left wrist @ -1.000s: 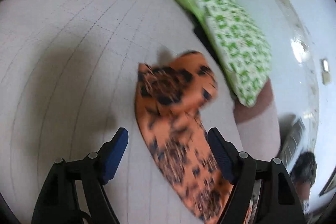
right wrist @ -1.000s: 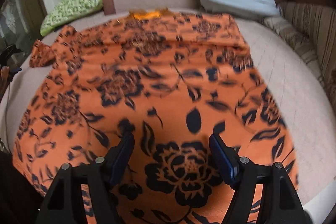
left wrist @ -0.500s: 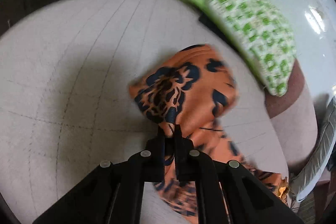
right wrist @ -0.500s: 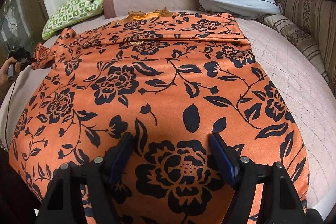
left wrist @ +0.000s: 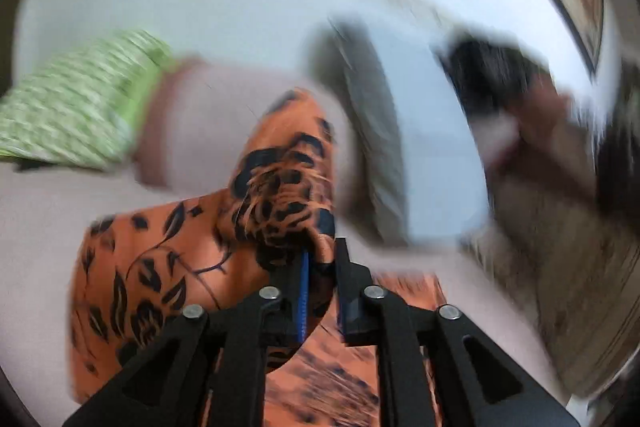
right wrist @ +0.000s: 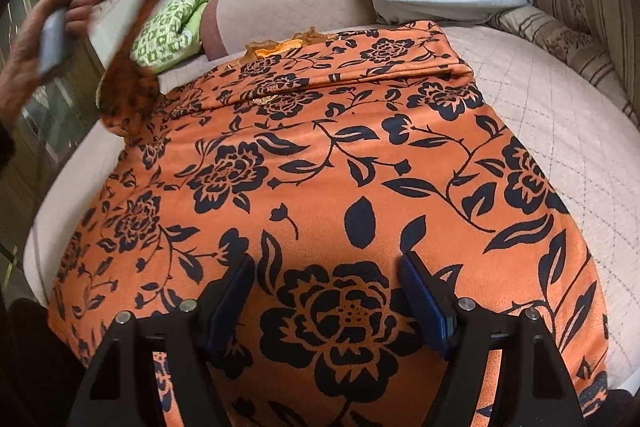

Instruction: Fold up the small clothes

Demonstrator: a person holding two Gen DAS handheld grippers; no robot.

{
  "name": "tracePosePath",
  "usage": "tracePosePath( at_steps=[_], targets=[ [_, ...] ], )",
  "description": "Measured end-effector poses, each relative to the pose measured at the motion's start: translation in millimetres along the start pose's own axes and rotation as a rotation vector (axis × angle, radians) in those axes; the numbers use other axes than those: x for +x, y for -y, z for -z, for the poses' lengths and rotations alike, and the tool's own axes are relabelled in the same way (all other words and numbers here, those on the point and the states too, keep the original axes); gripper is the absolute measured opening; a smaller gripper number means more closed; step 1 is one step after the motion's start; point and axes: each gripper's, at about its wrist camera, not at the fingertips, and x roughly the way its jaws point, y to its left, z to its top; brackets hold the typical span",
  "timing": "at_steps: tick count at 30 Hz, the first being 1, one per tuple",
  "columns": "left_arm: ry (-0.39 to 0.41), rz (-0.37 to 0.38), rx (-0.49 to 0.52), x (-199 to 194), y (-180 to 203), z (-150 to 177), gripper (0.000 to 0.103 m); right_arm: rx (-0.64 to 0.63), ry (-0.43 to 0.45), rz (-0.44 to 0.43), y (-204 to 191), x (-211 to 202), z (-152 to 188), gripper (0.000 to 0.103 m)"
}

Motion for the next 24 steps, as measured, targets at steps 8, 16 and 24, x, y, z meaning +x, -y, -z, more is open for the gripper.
tracePosePath(
  at_steps=[8, 16, 24],
  targets=[
    [-0.369, 0.099, -0.173, 67, -8, 77, 0.081, 0.084, -0.009, -0.080, 14, -7, -3, 0.077],
    [-0.111, -0.247, -0.083, -37, -103, 85, 0.083, 0.220, 0.044, -0.200, 31, -31, -50, 0.078],
    [-0.225, -0.380, -0.181, -15, -171, 139, 0.077, 0.296, 0.039, -0.177, 66, 60, -202, 0.077]
  ],
)
